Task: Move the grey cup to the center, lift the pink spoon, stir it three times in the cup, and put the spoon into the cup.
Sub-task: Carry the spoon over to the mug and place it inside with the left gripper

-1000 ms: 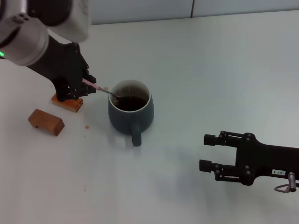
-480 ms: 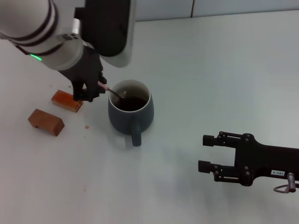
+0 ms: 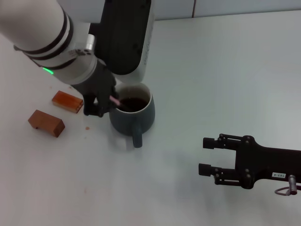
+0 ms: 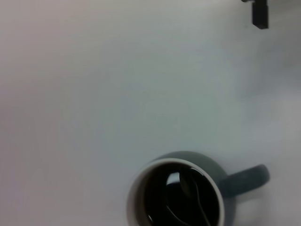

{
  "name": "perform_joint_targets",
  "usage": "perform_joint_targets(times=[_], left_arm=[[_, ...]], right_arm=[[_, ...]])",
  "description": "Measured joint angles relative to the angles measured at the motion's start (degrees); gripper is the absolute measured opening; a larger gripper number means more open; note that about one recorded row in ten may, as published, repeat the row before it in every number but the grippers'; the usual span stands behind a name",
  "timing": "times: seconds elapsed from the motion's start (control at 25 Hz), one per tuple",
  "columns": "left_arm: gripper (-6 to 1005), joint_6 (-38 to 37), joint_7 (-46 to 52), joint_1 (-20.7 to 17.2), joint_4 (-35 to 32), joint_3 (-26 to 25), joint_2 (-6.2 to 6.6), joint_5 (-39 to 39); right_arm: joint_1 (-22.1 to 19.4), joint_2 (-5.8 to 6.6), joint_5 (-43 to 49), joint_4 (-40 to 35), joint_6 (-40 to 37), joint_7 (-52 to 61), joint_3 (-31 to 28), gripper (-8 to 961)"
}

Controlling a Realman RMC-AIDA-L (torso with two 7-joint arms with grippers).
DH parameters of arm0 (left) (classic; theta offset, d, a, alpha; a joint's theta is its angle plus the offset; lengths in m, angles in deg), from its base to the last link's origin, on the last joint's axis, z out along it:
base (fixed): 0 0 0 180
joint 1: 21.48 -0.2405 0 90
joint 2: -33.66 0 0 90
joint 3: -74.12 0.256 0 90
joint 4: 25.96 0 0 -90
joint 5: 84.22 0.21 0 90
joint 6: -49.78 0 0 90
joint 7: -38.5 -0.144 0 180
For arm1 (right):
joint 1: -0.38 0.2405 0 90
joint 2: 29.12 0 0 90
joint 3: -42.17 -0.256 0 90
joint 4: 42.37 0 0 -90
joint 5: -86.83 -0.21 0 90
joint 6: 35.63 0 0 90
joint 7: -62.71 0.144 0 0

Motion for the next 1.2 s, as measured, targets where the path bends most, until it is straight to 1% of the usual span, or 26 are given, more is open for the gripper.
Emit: perform_joint_targets(times=[0.16, 0.36, 0.6, 0.68, 0.84, 0.88, 1.04, 1.2], left_arm=[[165, -0.51, -0.40, -0.58, 0.16, -1.05, 0.15, 1.74], [166, 1.80, -0.61, -0.56, 0.41, -3.24, 0.27, 2.44], [168, 3.78, -0.61, -0.04, 1.04, -2.65, 0.12, 1.95], [169, 3.14, -0.47, 0.01, 0.70, -1.43, 0.04, 0.00], [170, 2.43, -0.33, 0.01, 0.41, -1.29, 0.04, -0.78], [171, 0.90, -0.24, -0.29, 0.28, -1.22, 0.02, -1.36], [172, 0.08, -0.37, -0.72, 0.28, -1.30, 0.10, -1.02], [173, 1.76, -0.17, -0.90, 0.37, -2.70, 0.31, 0.93]], right_arm=[[0.09, 0.00, 0.00, 0.00, 0.19, 0.34, 0.09, 741], [0.28, 0.00, 0.00, 0.00, 0.20, 0.42, 0.09, 741], [0.37, 0.00, -0.02, 0.00, 0.11, 0.52, 0.09, 741], [0.37, 0.00, -0.02, 0.00, 0.08, 0.53, 0.09, 741], [0.37, 0.00, -0.02, 0.00, 0.05, 0.55, 0.10, 741], [0.37, 0.00, -0.02, 0.00, 0.05, 0.59, 0.16, 741], [0.41, 0.00, -0.15, -0.03, 0.21, 1.09, 1.04, 741], [0.80, 0.00, -0.25, -0.06, 0.43, 1.35, 1.43, 741]])
